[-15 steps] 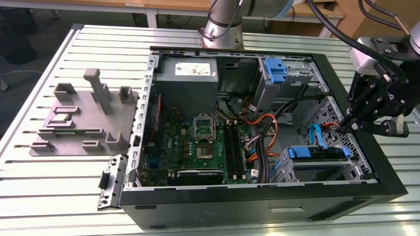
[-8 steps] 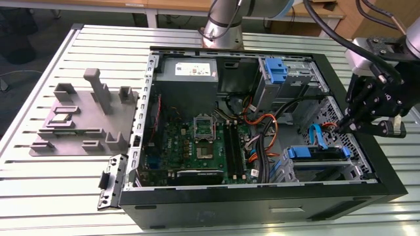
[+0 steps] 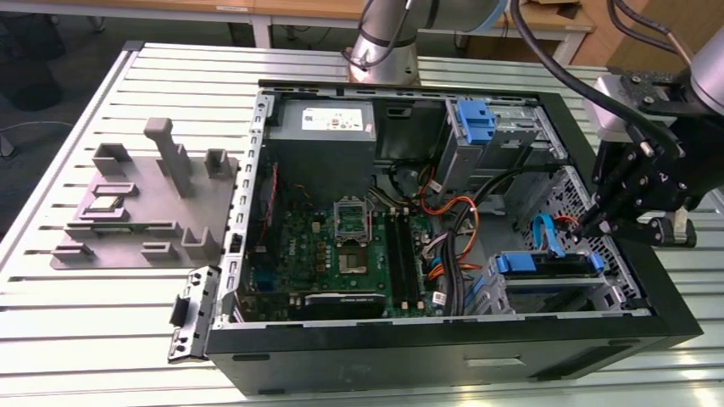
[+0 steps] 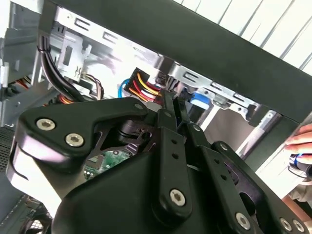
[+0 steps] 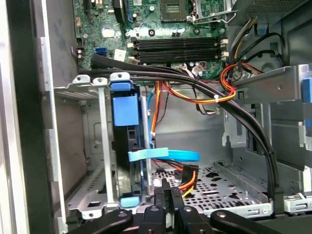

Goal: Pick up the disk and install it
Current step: 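Insert the second disk wire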

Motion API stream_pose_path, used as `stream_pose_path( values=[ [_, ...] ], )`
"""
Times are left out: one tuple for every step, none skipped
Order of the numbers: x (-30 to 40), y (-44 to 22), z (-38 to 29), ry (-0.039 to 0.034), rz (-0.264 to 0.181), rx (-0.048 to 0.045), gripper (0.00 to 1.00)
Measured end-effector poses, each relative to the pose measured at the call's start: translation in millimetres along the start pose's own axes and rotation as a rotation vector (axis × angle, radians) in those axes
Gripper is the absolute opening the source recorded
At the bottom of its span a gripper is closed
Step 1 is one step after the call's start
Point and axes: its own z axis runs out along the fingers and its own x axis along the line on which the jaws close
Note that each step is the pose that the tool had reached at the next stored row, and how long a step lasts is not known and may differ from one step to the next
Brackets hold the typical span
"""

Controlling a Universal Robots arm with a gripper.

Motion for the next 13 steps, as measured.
stream_pose_path(
  values=[
    [1.9, 0.7, -0.1, -0.0004, 0.0, 0.0031, 0.16],
    [3.6, 1.3, -0.2, -0.0008, -0.001, 0.0062, 0.16],
    [4.9, 2.2, -0.4, -0.0009, -0.002, 0.0096, 0.16],
    [5.6, 3.3, -0.5, -0.0012, -0.003, 0.0128, 0.16],
    [6.2, 4.5, -0.4, -0.0016, -0.004, 0.0162, 0.16],
    [6.9, 5.7, -0.3, -0.002, -0.004, 0.0193, 0.16],
    [7.7, 6.9, -0.3, -0.0022, -0.005, 0.0224, 0.16],
    [8.7, 8.1, -0.1, -0.0024, -0.006, 0.0253, 0.16],
    [9.8, 9.2, 0.2, -0.0028, -0.007, 0.0285, 0.16],
    [10.8, 10.3, 0.5, -0.0031, -0.008, 0.0313, 0.16],
    [11.6, 11.3, 0.9, -0.0034, -0.009, 0.0337, 0.16],
    [12.4, 12.1, 1.5, -0.0038, -0.011, 0.0361, 0.16],
    [13.0, 13.0, 2.1, -0.0041, -0.013, 0.0386, 0.16]
  ],
)
